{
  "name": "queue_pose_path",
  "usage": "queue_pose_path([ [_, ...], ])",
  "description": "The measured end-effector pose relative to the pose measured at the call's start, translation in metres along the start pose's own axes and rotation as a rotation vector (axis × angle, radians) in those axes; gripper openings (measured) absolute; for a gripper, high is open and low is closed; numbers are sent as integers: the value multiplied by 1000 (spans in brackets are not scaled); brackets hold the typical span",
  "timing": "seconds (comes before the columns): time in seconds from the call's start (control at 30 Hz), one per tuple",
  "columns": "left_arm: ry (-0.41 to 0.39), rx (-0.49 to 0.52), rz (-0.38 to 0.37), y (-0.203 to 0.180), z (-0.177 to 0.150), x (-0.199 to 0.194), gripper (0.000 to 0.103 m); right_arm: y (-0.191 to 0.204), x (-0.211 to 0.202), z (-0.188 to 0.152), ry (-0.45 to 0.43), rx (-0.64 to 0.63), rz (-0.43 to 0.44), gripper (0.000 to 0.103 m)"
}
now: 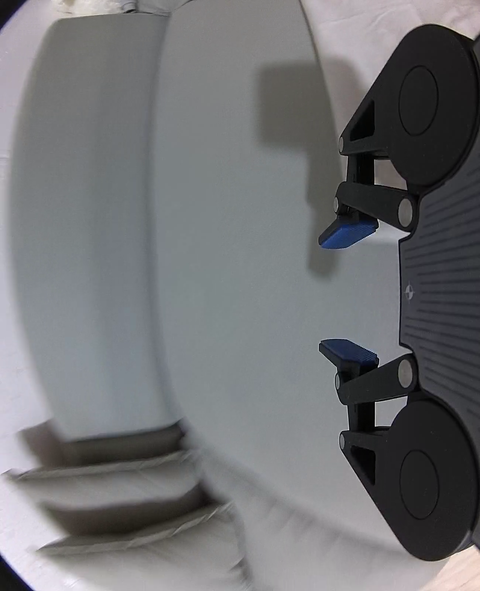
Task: Fold clothes
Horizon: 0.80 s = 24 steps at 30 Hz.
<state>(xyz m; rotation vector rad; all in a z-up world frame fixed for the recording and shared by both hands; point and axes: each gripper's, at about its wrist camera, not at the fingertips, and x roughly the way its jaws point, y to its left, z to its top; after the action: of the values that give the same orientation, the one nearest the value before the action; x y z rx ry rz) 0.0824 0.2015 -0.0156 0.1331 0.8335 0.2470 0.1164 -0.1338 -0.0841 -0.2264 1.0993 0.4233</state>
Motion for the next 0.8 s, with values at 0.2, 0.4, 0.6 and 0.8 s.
queue_pose_path([
  [0.2,-10,-34,-126,-11,-26,-27,31,-30,-11,17,-145,8,-59,1],
  [0.4,93,-222,-98,2,-16,18,30,-94,38,69,-138,111,-173,11],
  [0.6,167,-113,-145,-20,-5,56,57,-160,59,85,-160,339,-186,39],
  [0.8,191,-3,-156,-49,-20,77,46,-184,95,84,-108,410,-87,40],
])
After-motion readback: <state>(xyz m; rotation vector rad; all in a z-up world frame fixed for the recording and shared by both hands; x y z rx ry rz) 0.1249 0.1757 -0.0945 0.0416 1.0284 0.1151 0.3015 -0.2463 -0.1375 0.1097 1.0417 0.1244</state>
